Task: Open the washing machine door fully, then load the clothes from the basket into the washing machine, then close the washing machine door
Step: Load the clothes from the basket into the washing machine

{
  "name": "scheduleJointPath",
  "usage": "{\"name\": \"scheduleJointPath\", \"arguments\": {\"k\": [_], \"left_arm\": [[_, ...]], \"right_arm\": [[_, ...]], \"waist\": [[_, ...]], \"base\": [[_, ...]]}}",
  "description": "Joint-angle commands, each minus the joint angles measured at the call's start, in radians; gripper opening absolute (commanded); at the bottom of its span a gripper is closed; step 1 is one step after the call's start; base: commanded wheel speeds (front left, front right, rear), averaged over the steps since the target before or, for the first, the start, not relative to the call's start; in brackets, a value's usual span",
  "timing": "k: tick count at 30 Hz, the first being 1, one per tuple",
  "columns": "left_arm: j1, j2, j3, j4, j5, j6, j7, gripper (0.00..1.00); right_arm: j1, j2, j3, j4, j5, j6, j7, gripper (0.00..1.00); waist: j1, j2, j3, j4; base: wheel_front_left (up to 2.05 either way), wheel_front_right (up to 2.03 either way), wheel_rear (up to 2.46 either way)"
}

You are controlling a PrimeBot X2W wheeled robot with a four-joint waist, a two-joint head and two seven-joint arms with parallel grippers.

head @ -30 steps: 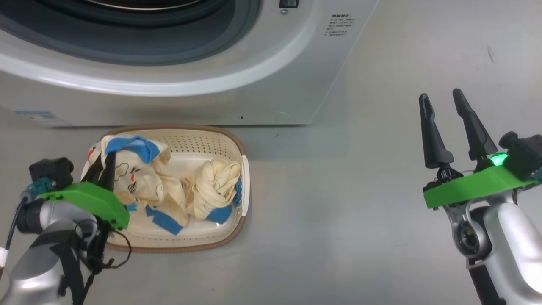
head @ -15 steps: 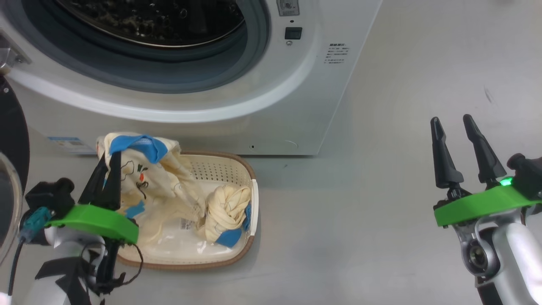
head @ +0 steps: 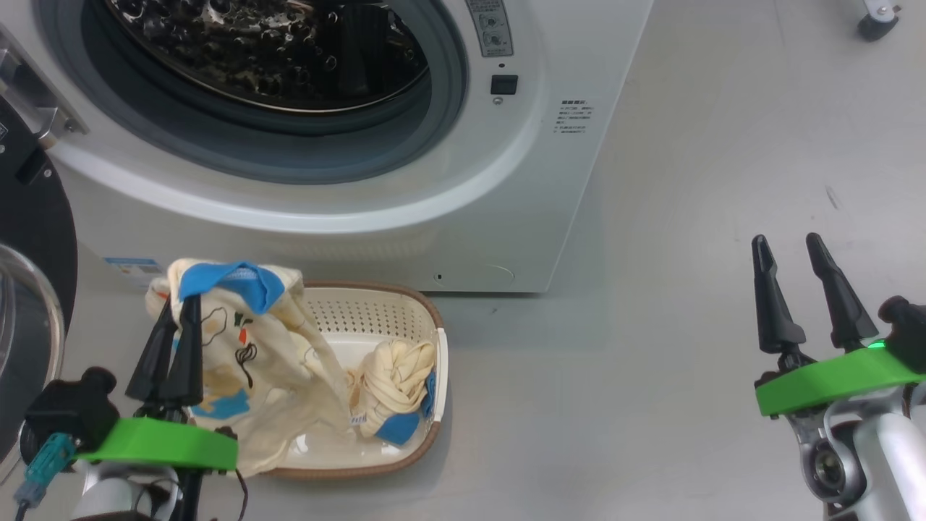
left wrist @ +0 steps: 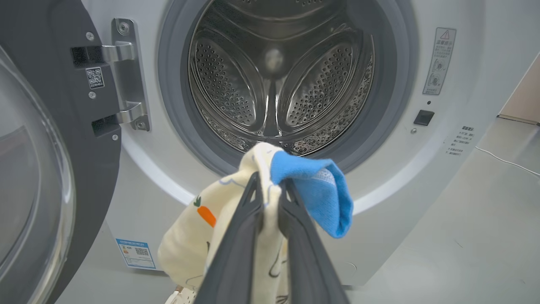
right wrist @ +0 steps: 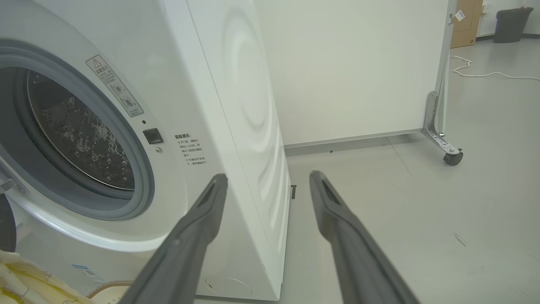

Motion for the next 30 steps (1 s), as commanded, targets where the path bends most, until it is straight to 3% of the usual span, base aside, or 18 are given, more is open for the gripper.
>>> {"name": "scheduleJointPath", "arguments": {"k": [1,8,15,22,30], "left_arm": [[-0.002,0.013,0.053,-0.061,0.014,0.001,-0.014,0.0],[0.064,-0.021,0.095,-0.141,0.039,0.001,-0.014,0.0],[0.029,-0.036,0.11,-0.144,0.04,0.001,-0.014,0.0],[-0.076,-0.016,0.116,-0.129,0.057,0.001,-0.014,0.0],[-0.319,0.032,0.104,-0.065,0.089,0.006,-0.012,0.0]], "right_arm": [[0.001,-0.024,0.006,-0.032,0.004,0.002,-0.006,1.0],[0.015,-0.018,-0.002,-0.04,0.002,0.002,-0.006,1.0],[0.002,-0.007,-0.002,-0.049,0.003,0.002,-0.006,1.0],[-0.02,0.016,-0.002,-0.054,-0.001,0.002,-0.006,1.0],[-0.06,0.043,0.004,-0.058,-0.004,0.002,-0.006,1.0]], "waist": [[0.0001,-0.0001,-0.005,-0.001],[0.0001,-0.0001,-0.01,-0.015],[0.0001,-0.0001,0.031,-0.034],[0.0001,-0.0001,0.091,-0.052],[0.0001,-0.0001,0.165,-0.082]], "base": [[0.0,0.0,0.0],[0.0,0.0,0.0],[0.0,0.0,0.0],[0.0,0.0,0.0],[0.0,0.0,0.0]]}}
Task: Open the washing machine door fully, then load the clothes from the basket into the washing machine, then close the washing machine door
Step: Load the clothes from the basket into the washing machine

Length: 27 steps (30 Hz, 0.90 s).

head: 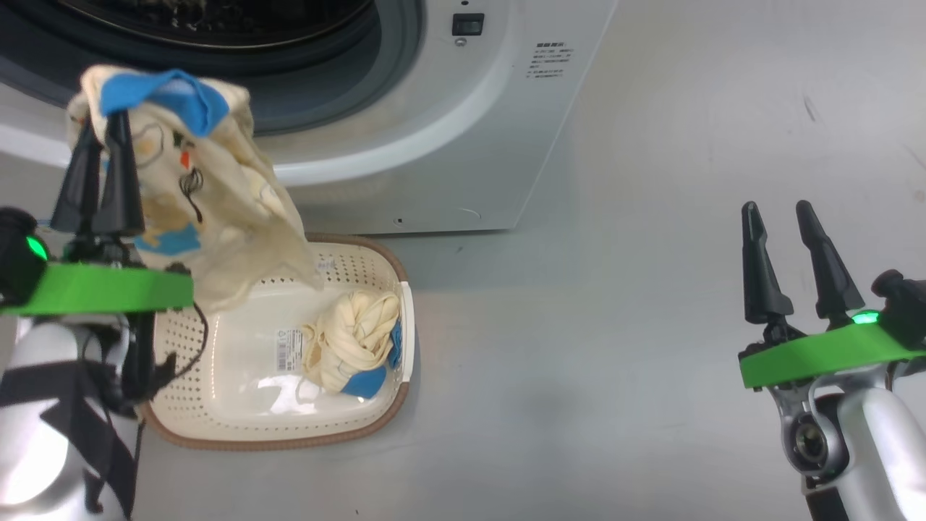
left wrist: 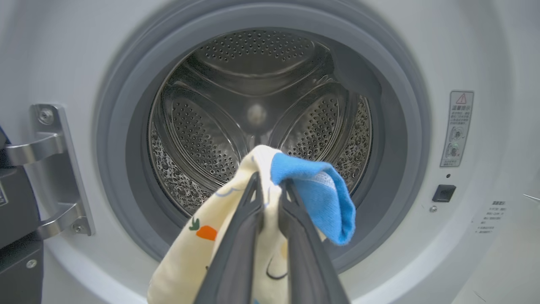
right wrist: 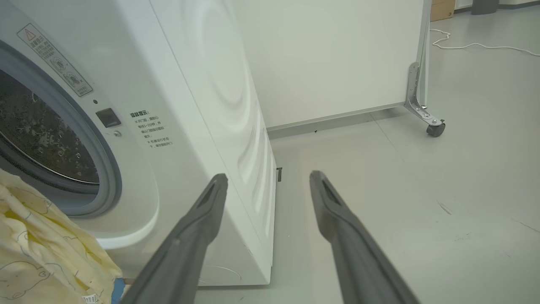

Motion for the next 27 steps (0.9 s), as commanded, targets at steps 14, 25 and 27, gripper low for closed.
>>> {"name": "scheduleJointPath", "arguments": {"k": [14,25,27], "left_arm": [[-0.462,0.082,-0.004,0.391,-0.011,0.002,0.021,0.0],[-0.736,0.121,-0.069,0.777,-0.005,-0.002,0.017,0.0],[-0.773,0.129,-0.077,0.829,-0.005,-0.002,0.015,0.0]], "right_arm": [[-0.09,0.029,0.051,-0.041,-0.003,0.002,-0.006,1.0],[-0.144,0.053,0.099,-0.043,-0.001,0.002,-0.006,1.0],[-0.151,0.056,0.107,-0.044,0.001,0.002,-0.006,1.0]], "waist": [[0.0,0.0,0.14,-0.101],[0.0,0.0,0.226,-0.172],[0.0,0.0,0.235,-0.187]], "base": [[0.0,0.0,0.0],[0.0,0.0,0.0],[0.0,0.0,0.0]]}}
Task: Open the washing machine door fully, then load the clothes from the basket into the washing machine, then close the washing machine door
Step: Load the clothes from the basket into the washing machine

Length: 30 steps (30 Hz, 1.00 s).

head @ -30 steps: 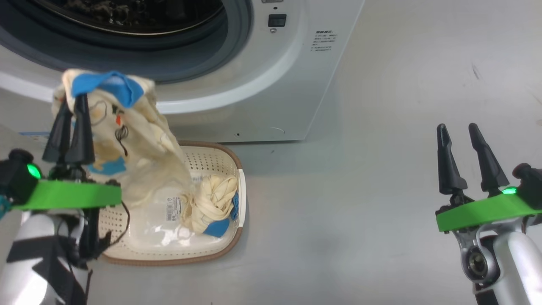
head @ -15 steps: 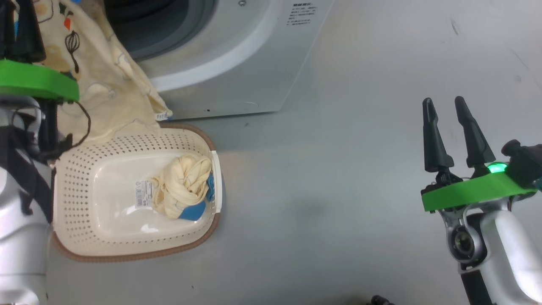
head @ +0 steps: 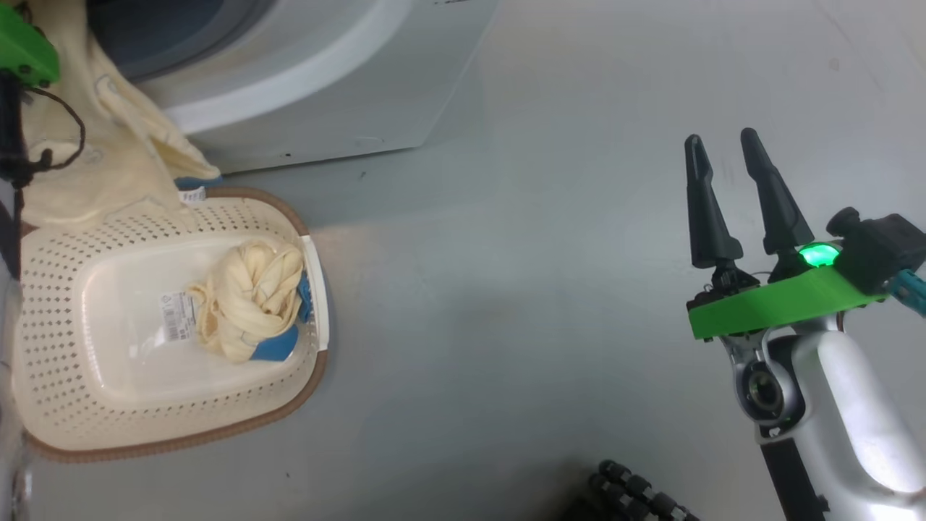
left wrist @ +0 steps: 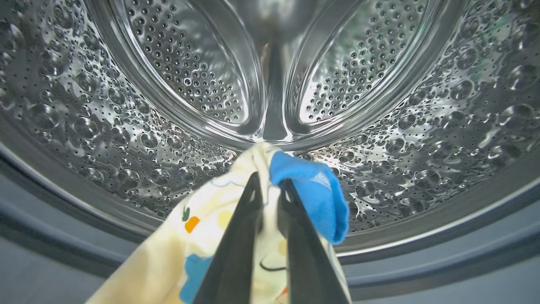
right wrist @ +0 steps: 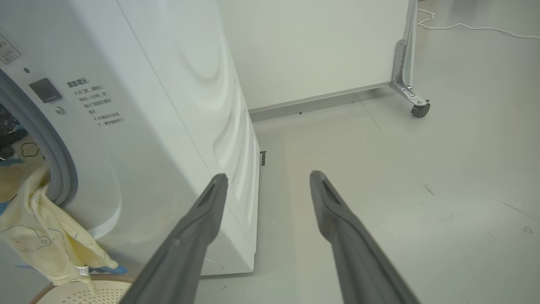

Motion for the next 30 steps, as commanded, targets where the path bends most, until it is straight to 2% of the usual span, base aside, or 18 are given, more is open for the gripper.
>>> {"name": "scheduleJointPath", "arguments": {"k": [1,6,12,17,23,26,30], "left_arm": [[-0.062,0.062,0.003,0.013,0.007,-0.006,-0.009,0.0],[-0.127,0.092,-0.027,0.097,0.005,-0.006,-0.016,0.0],[-0.188,0.119,-0.055,0.071,-0.004,-0.006,-0.034,0.0],[-0.213,0.148,-0.056,-0.126,0.002,-0.007,-0.037,0.0],[-0.172,0.154,0.006,-0.345,0.044,-0.007,-0.037,0.0],[-0.129,0.146,0.0,-0.325,0.046,-0.007,-0.037,0.0],[-0.1,0.137,-0.019,-0.217,0.029,-0.007,-0.037,0.0]], "right_arm": [[-0.009,0.005,0.022,-0.032,0.001,0.002,-0.006,1.0],[-0.009,0.015,0.043,-0.03,0.006,0.002,-0.006,1.0],[-0.006,0.022,0.054,-0.03,0.01,0.002,-0.006,1.0],[-0.013,0.027,0.055,-0.034,0.013,0.002,-0.006,1.0],[-0.029,0.029,0.059,-0.038,0.015,0.002,-0.006,1.0],[-0.029,0.03,0.062,-0.039,0.014,0.002,-0.006,1.0],[-0.024,0.03,0.067,-0.039,0.02,0.002,-0.006,1.0]], "waist": [[0.0,0.0001,0.021,-0.027],[0.0,0.0001,0.037,-0.062],[0.0,0.0001,0.056,-0.076],[0.0,0.0001,0.076,-0.078],[0.0,0.0001,0.089,-0.078],[0.0,0.0001,0.087,-0.075],[0.0,0.0001,0.081,-0.07]], "base": [[0.0,0.0,0.0],[0.0,0.0,0.0],[0.0,0.0,0.0],[0.0,0.0,0.0],[0.0,0.0,0.0],[0.0,0.0,0.0],[0.0,0.0,0.0]]}}
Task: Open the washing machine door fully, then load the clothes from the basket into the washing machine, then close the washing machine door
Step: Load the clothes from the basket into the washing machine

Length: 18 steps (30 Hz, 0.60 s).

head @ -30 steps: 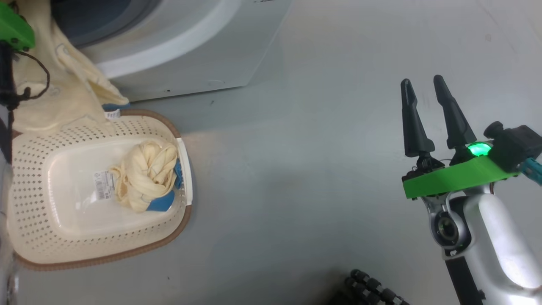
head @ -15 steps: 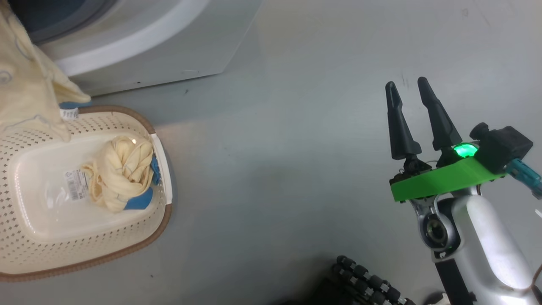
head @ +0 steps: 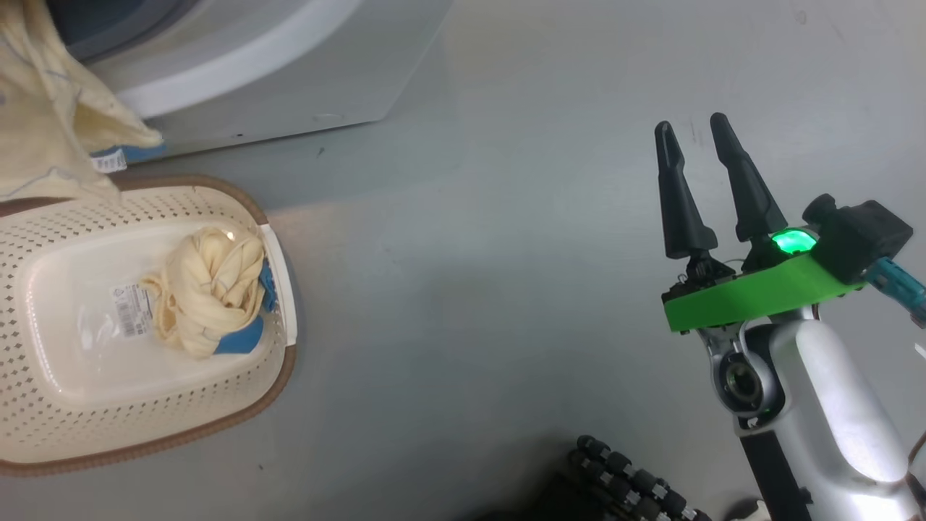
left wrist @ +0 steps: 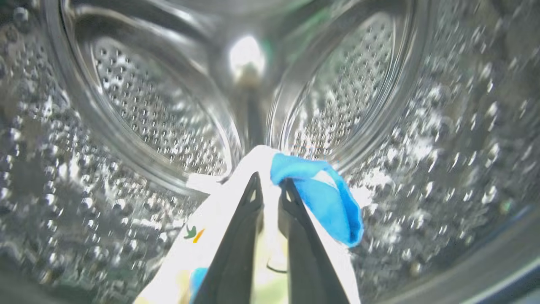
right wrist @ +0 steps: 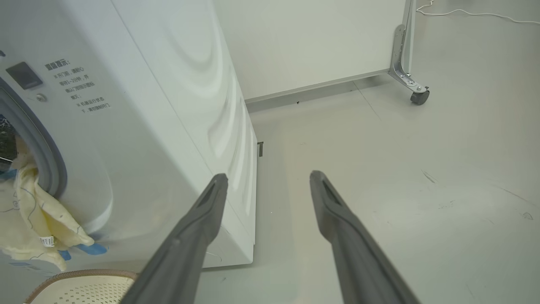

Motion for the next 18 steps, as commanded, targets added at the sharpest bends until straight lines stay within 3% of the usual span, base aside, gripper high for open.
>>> {"name": "scheduleJointPath", "arguments": {"k": [1,2,4,5,6,12,18], "left_arm": [[-0.018,0.038,-0.003,-0.012,-0.002,0.001,-0.005,0.0],[-0.021,0.04,-0.012,0.005,-0.002,0.001,-0.005,0.05],[-0.027,0.039,-0.011,0.069,-0.008,0.001,-0.005,0.27],[-0.034,0.039,-0.017,0.103,0.0,0.001,-0.005,0.56],[-0.04,0.037,-0.024,0.144,0.005,0.003,-0.004,0.97],[-0.102,0.007,-0.056,0.302,0.002,0.002,-0.003,1.0],[-0.121,-0.008,-0.07,0.328,-0.017,0.001,-0.005,1.0]], "right_arm": [[0.013,0.001,0.017,-0.029,0.009,0.002,-0.006,1.0],[0.013,0.001,0.018,-0.029,0.01,0.002,-0.006,1.0],[0.013,0.001,0.017,-0.028,0.01,0.002,-0.006,1.0],[0.012,0.001,0.015,-0.028,0.01,0.002,-0.006,1.0],[0.013,0.001,0.013,-0.027,0.01,0.002,-0.006,1.0],[0.011,0.001,0.012,-0.021,0.01,0.002,-0.006,1.0],[0.01,0.001,0.008,-0.019,0.007,0.002,-0.006,1.0]], "waist": [[-0.0001,0.0,-0.001,0.002],[-0.0001,0.0,-0.001,0.003],[-0.0001,0.0,-0.004,0.006],[-0.0001,0.0,-0.006,0.008],[-0.0001,0.0,-0.009,0.009],[-0.0001,0.0,-0.023,0.017],[-0.0001,0.0,-0.032,0.021]], "base": [[0.0,0.0,0.0],[0.0,0.0,0.0],[0.0,0.0,0.0],[0.0,0.0,0.0],[0.0,0.0,0.0],[0.0,0.0,0.0],[0.0,0.0,0.0]]}}
